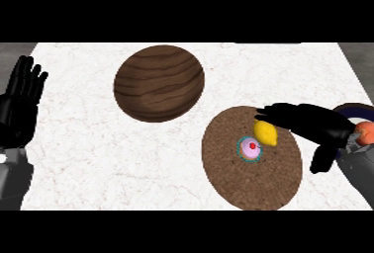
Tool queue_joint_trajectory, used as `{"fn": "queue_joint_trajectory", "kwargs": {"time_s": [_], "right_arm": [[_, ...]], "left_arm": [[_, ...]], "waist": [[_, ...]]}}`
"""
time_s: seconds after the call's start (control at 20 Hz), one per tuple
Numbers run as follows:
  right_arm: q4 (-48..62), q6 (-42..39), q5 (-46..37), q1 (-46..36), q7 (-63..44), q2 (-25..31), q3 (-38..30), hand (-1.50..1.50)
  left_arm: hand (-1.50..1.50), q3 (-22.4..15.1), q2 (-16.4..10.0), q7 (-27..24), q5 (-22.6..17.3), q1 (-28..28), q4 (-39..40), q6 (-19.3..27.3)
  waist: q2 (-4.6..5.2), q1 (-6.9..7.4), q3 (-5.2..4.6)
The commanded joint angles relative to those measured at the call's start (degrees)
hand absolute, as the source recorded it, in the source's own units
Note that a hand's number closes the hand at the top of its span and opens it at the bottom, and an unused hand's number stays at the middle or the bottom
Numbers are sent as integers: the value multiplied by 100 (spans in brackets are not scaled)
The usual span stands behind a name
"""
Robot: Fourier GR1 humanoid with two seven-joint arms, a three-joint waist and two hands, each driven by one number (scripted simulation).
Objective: Pick the lemon from the placemat and place it in the bowl
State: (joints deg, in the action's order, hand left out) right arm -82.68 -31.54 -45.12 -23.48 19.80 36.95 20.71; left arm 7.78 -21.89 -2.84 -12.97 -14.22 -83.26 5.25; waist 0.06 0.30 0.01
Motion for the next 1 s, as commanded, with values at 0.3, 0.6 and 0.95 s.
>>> {"fn": "queue_joint_trajectory", "kwargs": {"time_s": [0.3,0.6,0.95], "right_arm": [[827,418,-806,-74,1000,-539,-165,-150],[642,285,-1193,177,839,-640,-404,-150],[1659,434,-1743,-469,767,-1489,-319,-150]], "left_arm": [[0,141,201,38,152,146,-203,-129],[0,281,197,101,220,17,-53,-231],[0,248,390,-190,364,180,-15,-344]], "waist": [[-2,-4,-1],[-9,-29,-2],[-4,-7,-2]]}}
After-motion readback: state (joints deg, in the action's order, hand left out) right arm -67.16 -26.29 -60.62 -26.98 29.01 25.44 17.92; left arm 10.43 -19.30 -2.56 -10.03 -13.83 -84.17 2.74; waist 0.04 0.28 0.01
